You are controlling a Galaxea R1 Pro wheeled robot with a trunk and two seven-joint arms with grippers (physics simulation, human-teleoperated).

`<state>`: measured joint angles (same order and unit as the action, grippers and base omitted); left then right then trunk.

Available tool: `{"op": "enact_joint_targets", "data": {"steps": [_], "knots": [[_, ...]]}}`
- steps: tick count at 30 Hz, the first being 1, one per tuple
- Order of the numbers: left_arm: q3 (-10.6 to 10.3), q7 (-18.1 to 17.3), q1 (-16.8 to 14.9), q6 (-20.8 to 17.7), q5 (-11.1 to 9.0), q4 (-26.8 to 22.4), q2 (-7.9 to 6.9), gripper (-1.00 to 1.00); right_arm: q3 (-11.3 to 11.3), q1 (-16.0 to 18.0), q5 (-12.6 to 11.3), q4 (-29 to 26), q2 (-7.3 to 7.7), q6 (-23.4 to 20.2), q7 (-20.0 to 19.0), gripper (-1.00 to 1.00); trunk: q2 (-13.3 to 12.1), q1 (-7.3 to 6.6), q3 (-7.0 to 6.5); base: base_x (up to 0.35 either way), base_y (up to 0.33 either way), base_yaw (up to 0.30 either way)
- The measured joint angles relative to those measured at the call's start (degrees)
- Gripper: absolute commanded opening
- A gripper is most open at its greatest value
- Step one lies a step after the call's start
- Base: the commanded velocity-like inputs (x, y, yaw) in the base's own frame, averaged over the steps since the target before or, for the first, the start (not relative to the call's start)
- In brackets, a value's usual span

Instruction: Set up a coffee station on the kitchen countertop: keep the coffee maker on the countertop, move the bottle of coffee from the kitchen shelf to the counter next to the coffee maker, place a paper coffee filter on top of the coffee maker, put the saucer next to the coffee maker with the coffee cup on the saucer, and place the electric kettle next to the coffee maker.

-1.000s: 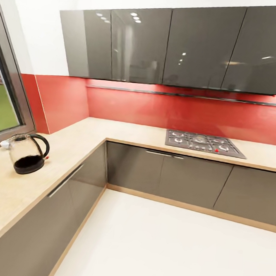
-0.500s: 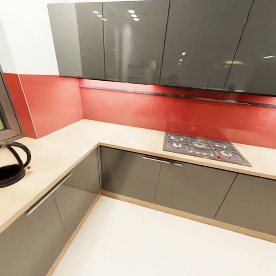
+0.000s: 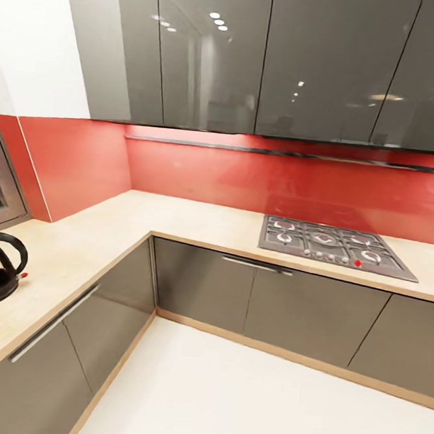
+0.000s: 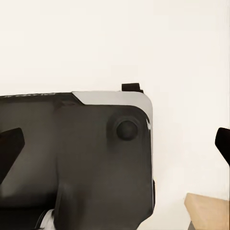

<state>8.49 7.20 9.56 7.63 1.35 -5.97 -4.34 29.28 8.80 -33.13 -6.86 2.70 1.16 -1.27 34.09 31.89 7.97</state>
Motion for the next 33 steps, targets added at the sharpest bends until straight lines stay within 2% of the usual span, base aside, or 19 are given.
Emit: {"op": "enact_joint_targets", "data": {"steps": [26,33], "knots": [[0.0,0.0,0.0,0.0,-0.1,0.0,-0.01,1.0,0.0,0.0,0.0,0.0,0.0,0.0,0.0,1.0,0.0,0.0,-0.03,0.282,-0.211,0.275],[0.0,0.0,0.0,0.0,0.0,0.0,0.01,1.0,0.0,0.0,0.0,0.0,0.0,0.0,0.0,1.0,0.0,0.02,-0.36,0.136,-0.29,0.24]]}}
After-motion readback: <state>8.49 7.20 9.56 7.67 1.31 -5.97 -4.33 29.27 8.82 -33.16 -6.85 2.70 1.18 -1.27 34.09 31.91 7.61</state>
